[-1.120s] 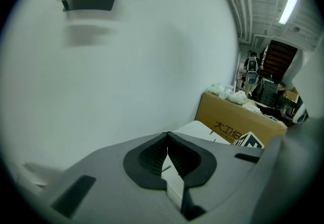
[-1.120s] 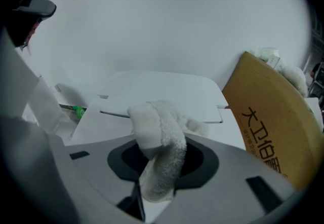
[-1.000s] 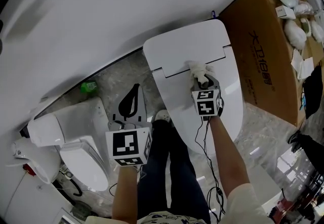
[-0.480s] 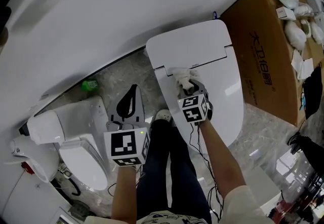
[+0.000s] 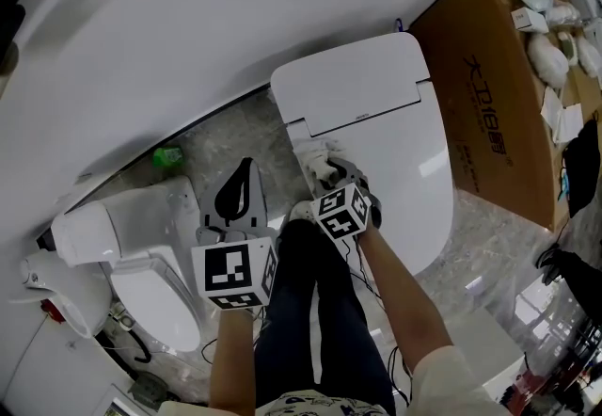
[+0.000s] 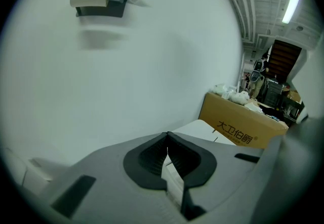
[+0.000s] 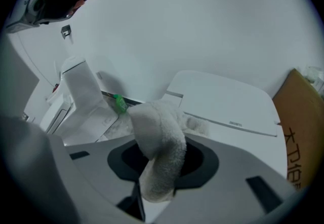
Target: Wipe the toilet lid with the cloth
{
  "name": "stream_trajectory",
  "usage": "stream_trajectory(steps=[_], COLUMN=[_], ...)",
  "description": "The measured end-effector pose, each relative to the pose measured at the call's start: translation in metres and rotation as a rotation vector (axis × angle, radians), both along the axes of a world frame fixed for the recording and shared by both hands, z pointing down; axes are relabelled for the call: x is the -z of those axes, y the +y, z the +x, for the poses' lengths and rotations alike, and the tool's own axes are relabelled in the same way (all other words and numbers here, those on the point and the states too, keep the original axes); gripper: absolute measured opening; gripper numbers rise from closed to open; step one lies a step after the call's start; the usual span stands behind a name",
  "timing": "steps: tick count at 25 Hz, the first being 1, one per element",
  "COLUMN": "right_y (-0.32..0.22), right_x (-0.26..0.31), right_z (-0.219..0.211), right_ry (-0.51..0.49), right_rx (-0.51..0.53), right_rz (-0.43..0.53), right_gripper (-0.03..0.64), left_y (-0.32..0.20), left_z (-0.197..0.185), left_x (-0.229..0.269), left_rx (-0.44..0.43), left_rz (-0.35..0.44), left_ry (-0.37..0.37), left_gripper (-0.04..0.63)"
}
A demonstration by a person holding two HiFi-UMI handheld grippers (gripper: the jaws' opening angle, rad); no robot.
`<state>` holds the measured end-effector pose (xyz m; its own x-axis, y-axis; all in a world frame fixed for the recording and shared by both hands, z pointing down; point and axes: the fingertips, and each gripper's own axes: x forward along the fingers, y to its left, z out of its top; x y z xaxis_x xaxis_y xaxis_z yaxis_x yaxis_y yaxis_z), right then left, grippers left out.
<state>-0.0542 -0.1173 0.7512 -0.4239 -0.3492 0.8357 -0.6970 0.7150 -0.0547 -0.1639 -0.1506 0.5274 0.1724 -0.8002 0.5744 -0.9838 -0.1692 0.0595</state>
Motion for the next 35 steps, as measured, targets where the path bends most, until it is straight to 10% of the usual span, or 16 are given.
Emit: stream_trajectory(steps=[11, 35], right_y=[0.037, 0.001], right_x=[-0.004, -0.015], right_z=[0.014, 0.18], right_ry=[-0.026, 0.102], right_rx=[0.122, -0.104], right_rz=[-0.053, -0.013], right_gripper=[0.117, 0.118], left_y=[0.0, -0.009], left_z=[0.019, 0.063], left_x=[0.002, -0.004], left_rx=[-0.015, -0.08], left_rz=[0.008, -0.001], left_ry=[0.003, -0.002], left_gripper=[0.008, 0.008])
